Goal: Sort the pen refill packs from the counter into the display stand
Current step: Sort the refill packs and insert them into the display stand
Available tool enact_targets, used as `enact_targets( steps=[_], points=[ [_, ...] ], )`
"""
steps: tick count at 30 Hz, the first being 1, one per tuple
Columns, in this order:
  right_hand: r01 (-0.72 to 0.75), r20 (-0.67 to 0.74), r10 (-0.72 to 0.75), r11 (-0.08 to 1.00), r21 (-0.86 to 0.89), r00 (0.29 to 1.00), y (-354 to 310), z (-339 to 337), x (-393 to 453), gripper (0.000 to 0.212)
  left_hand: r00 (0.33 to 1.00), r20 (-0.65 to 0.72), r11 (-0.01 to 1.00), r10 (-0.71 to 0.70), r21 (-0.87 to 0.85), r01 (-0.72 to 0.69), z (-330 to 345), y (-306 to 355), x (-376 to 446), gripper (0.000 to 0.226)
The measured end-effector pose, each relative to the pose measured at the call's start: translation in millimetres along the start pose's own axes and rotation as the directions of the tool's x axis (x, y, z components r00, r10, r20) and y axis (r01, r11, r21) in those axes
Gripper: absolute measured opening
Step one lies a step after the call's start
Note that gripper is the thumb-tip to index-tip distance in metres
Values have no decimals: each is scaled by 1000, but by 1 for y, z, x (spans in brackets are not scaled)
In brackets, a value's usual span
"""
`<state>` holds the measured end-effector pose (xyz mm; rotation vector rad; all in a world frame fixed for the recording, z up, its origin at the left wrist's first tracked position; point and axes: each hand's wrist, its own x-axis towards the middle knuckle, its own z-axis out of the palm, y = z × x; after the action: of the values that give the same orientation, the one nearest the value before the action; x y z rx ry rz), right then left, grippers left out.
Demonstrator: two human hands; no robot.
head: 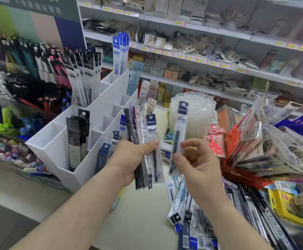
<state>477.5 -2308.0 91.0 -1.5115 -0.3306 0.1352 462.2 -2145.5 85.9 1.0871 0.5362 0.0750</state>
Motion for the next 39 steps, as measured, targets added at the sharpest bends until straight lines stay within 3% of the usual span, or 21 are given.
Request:
enact_targets(
  steps=[2, 7, 11, 13, 16, 17, 18, 20, 24, 26, 30, 33, 37, 39],
  points=[
    [-39, 74, 45, 997, -73, 996, 7, 6, -1, 32, 1000, 26, 1000, 10, -15, -10, 5, -2, -3, 24],
    [-60, 76, 84, 958, -282, 994, 14, 2, -1, 27, 999, -4, 998, 52, -23, -53, 9, -9, -5, 19],
    [-102, 167, 184, 907, -409, 969, 18, -2, 0, 22, 997, 38, 991, 69, 114, -73, 9, -19, -8, 18],
    [-164, 117, 216, 923, -347, 969, 15, -6, 5, 21, 995, 58, 980, 86, 172, -95, 7, -22, -8, 20],
    [-353, 80, 378, 909, -223, 922, 13, -11, 16, 54, 992, 112, 961, 56, 264, -84, 2, -23, -7, 24],
    [-383, 132, 416, 898, -218, 900, 13, -10, 16, 53, 989, 142, 957, 37, 280, -76, 1, -23, -8, 26],
    [-390, 181, 427, 898, -205, 886, 15, -8, 15, 38, 985, 169, 958, 20, 280, -67, 1, -24, -8, 27],
    [-405, 201, 423, 905, -126, 883, 14, 1, 13, 16, 980, 198, 969, -3, 243, -46, -1, -24, -8, 23],
    [-417, -42, 426, 897, 144, 904, 11, 1, 25, 20, 985, 163, 986, -59, 166, 31, -5, -19, -8, 15],
    [-399, -107, 418, 903, 159, 902, 6, 0, 30, 16, 984, 156, 989, -82, 132, 62, -8, -17, -8, 14],
    [-368, 43, 368, 930, -9, 929, -5, 12, 27, 12, 965, 253, 986, -65, 163, 23, -8, -14, -10, 27],
    [-357, 153, 352, 934, 5, 923, -14, 22, 27, 11, 955, 290, 981, -62, 195, 5, -4, -14, -12, 43],
    [-329, 19, 329, 934, 137, 944, -9, 18, 35, 13, 983, 170, 979, -72, 201, 37, -10, -9, -10, 35],
    [-92, -92, 100, 992, 81, 991, -2, 7, 38, 14, 999, 30, 980, -30, 198, 24, -17, -4, -2, 20]
  ],
)
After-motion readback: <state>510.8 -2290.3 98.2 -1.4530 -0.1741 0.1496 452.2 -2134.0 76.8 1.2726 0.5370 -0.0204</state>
